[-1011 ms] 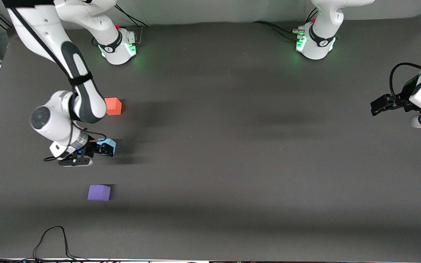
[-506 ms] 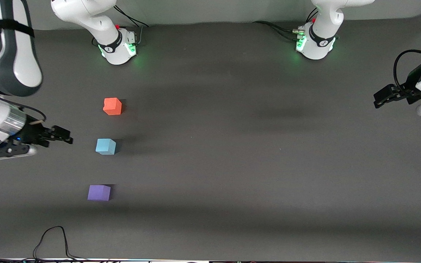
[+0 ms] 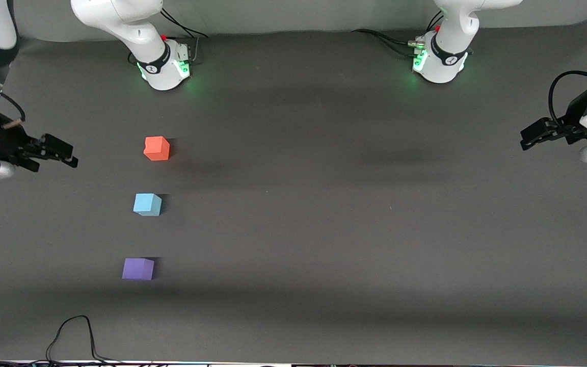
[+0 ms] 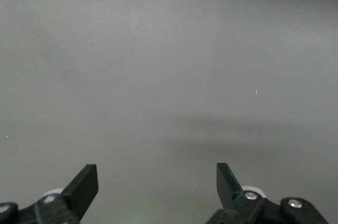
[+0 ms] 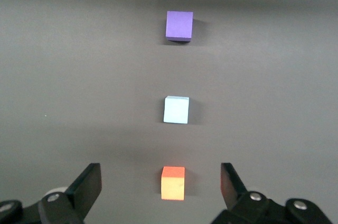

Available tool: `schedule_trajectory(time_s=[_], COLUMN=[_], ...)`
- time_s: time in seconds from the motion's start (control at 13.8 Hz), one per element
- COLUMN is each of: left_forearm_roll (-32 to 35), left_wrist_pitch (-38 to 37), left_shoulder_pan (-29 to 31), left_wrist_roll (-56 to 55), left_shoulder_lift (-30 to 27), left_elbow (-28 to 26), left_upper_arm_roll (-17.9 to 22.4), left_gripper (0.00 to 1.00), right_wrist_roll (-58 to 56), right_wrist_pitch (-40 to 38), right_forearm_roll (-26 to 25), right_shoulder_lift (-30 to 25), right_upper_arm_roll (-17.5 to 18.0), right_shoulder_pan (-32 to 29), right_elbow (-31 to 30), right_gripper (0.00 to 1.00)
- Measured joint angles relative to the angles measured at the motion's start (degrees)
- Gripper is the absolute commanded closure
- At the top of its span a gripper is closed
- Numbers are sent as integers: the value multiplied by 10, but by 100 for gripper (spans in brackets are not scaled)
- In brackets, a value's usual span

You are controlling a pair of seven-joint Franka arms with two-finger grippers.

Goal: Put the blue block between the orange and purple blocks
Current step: 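Open the right gripper and draw it back from the cubes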

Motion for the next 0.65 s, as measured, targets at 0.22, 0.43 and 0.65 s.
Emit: schedule_trajectory(time_s=[0.22, 0.43, 0.65], left_forearm_roll=[0, 0, 0], left_wrist_pitch=[0, 0, 0], left_shoulder_pan=[0, -1, -1], left_wrist_roll=[-2, -13, -15], left_shoulder_lift=[0, 0, 0], left_elbow=[0, 0, 0], left_upper_arm_roll=[-2, -3, -4], left_gripper=[0, 0, 0], right_wrist_roll=[8, 10, 12], right_wrist_pitch=[-11, -26, -28], right_forearm_roll=[-5, -5, -5], right_shoulder_lift=[-34, -55, -58], right_upper_arm_roll=[88, 128, 127], right_shoulder_pan=[-82, -124, -125], right_elbow=[-8, -18, -25], right_gripper=[0, 0, 0])
